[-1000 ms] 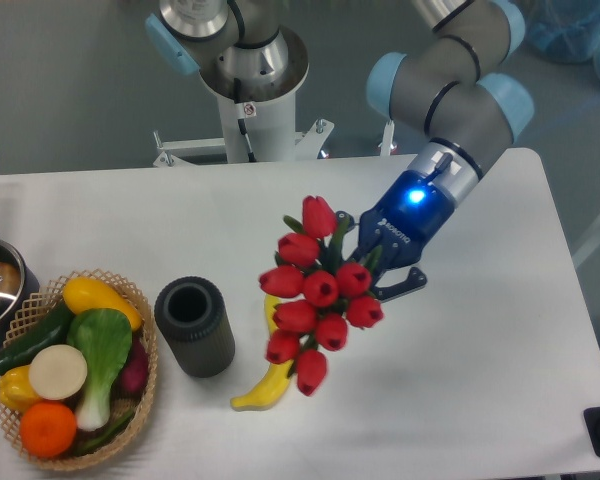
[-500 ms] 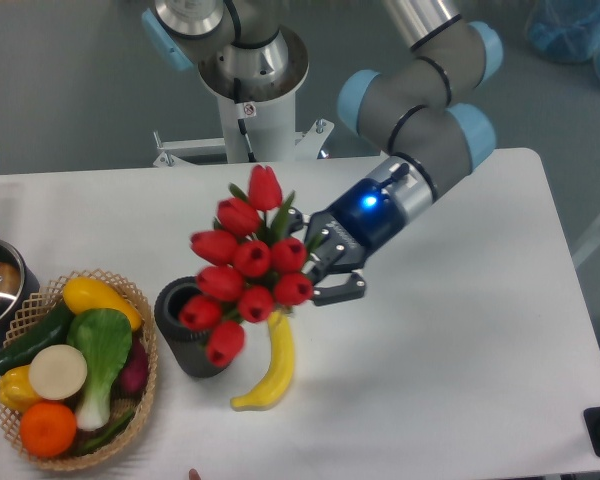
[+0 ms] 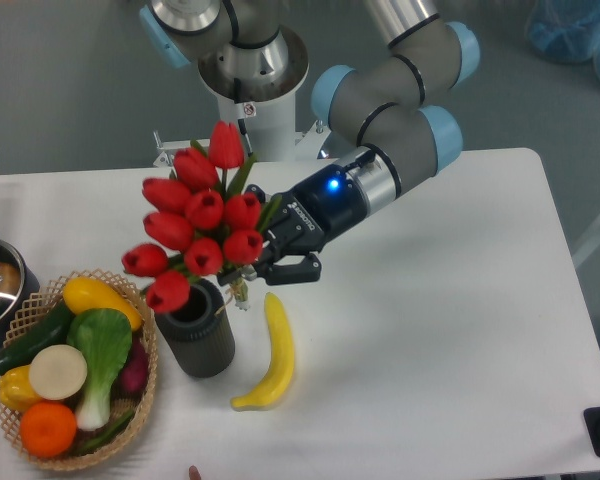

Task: Insert the flowers into the vase
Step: 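Carry the red tulip bunch with the gripper over the dark grey vase, then lower the tulip stems into the vase opening with the gripper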

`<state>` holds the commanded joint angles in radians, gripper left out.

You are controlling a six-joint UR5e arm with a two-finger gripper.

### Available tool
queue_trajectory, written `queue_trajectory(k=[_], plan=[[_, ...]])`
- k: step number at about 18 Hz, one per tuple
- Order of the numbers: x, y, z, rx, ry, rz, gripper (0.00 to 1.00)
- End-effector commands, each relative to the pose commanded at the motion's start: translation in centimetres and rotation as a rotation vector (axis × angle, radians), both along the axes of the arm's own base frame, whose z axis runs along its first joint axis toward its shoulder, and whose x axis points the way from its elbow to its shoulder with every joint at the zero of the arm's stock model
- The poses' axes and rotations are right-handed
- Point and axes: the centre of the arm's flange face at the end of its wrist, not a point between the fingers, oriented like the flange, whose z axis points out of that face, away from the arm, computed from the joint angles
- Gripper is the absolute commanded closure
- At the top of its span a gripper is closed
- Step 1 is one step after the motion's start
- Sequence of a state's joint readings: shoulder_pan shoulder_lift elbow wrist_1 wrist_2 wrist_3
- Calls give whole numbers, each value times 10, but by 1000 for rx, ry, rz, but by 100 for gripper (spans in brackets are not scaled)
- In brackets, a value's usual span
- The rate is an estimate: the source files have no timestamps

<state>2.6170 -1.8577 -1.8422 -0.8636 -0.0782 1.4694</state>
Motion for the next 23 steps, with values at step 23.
queue_trajectory(k=[23], plan=[[53, 12, -31, 55, 8, -64, 74]])
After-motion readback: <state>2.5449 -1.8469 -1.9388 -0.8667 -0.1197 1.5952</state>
